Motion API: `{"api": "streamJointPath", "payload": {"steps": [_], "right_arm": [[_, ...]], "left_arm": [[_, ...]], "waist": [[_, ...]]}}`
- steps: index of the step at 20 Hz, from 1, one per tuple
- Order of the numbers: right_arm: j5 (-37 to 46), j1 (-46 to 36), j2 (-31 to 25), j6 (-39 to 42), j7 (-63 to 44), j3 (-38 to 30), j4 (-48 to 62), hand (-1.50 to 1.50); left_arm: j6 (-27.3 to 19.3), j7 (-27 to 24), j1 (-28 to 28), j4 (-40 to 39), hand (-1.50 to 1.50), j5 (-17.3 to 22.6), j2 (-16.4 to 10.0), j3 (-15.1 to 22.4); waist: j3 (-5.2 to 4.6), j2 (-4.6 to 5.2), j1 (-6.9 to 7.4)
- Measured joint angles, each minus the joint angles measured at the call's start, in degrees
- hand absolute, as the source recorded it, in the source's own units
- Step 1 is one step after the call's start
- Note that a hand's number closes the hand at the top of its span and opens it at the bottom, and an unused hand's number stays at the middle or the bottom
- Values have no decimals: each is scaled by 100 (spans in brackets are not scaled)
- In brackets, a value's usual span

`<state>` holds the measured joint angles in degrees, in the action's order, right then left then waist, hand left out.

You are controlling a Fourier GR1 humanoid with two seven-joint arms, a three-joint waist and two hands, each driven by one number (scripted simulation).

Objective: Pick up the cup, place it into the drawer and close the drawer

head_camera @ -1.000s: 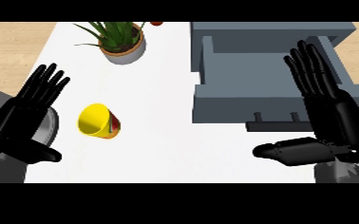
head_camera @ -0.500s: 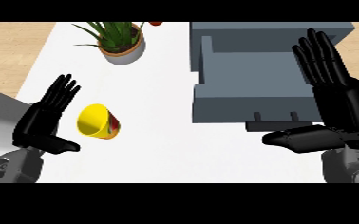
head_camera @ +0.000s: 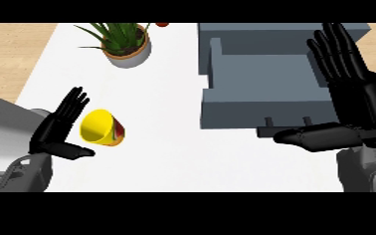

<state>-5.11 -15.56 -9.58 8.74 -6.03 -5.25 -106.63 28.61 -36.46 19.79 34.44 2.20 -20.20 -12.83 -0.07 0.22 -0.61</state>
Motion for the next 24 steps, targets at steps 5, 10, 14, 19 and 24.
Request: {"api": "streamJointPath", "payload": {"steps": [5,10,14,19,24], "right_arm": [[-104,-20,-50,88,11,-78,18,-150],[-114,40,-63,130,21,-76,-31,-150],[-138,-31,-64,112,-78,-72,-79,-150],[-117,-97,-65,128,-79,-42,-10,-150],[-151,-133,-110,139,-144,-97,8,-150]], "left_arm": [[-342,-690,373,-1151,-150,-363,-39,35],[-539,-1188,438,-1696,-150,-541,-8,82],[-647,-1445,507,-1925,-150,-608,39,95],[-715,-1617,649,-2112,-150,-657,67,99],[-846,-1758,751,-2228,-150,-745,264,158]], "waist": [[-7,16,-43],[-13,30,-75],[-18,39,-93],[-25,61,-127],[-25,59,-140]]}}
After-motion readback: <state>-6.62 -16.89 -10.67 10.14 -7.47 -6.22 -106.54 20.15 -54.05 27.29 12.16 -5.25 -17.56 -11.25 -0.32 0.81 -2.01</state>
